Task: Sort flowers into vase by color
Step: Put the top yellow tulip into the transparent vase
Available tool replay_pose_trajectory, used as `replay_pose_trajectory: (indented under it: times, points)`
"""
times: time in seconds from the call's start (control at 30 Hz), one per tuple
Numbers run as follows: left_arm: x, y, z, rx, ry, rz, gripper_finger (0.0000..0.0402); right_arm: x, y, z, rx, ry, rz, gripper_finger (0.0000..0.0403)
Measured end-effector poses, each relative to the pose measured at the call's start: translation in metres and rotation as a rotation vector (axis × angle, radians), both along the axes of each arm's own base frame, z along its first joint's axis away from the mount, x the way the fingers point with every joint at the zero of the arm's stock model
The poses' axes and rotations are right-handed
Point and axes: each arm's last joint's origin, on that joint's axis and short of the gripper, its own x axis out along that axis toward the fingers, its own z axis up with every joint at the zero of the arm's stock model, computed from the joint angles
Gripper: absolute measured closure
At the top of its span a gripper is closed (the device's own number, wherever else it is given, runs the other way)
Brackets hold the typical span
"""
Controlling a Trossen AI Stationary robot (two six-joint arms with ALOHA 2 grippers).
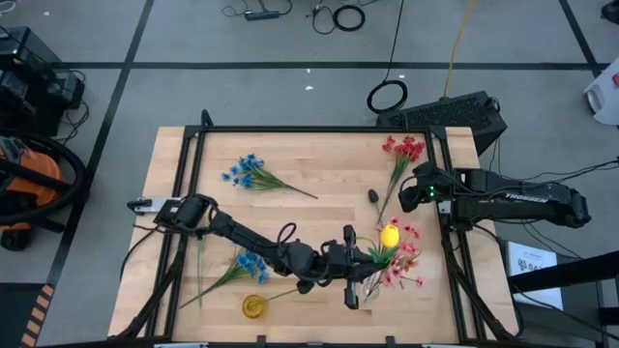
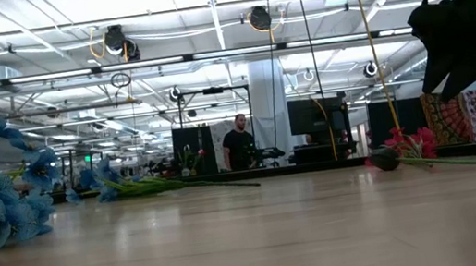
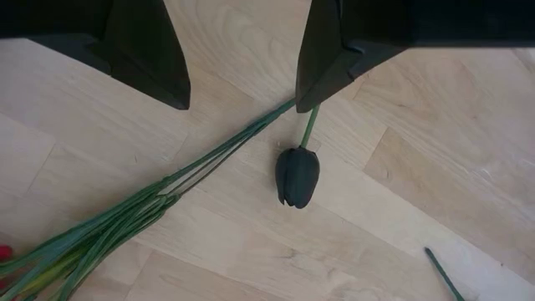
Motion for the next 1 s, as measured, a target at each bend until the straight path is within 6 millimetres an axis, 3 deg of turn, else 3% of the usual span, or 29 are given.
replay_pose_trajectory:
  times: [0.33, 0.63, 1.0]
  points:
    - [-0.002, 0.000, 0.005, -0.010, -0.028, -0.001, 0.0393, 0.000, 0.000, 0.000, -0.002, 0.001, 0.002, 0.0193]
    - [-0.016, -0.005, 0.033, 0.046, -0.050, 0.008, 0.0393, 0.000, 0.000, 0.000, -0.002, -0.001, -0.001, 0.0193]
    - [-0.017, -0.010, 0.031, 0.021, 0.007, -0.025, 0.0393, 0.002, -0.001, 0.002, 0.002, -0.033, -0.016, 0.0193]
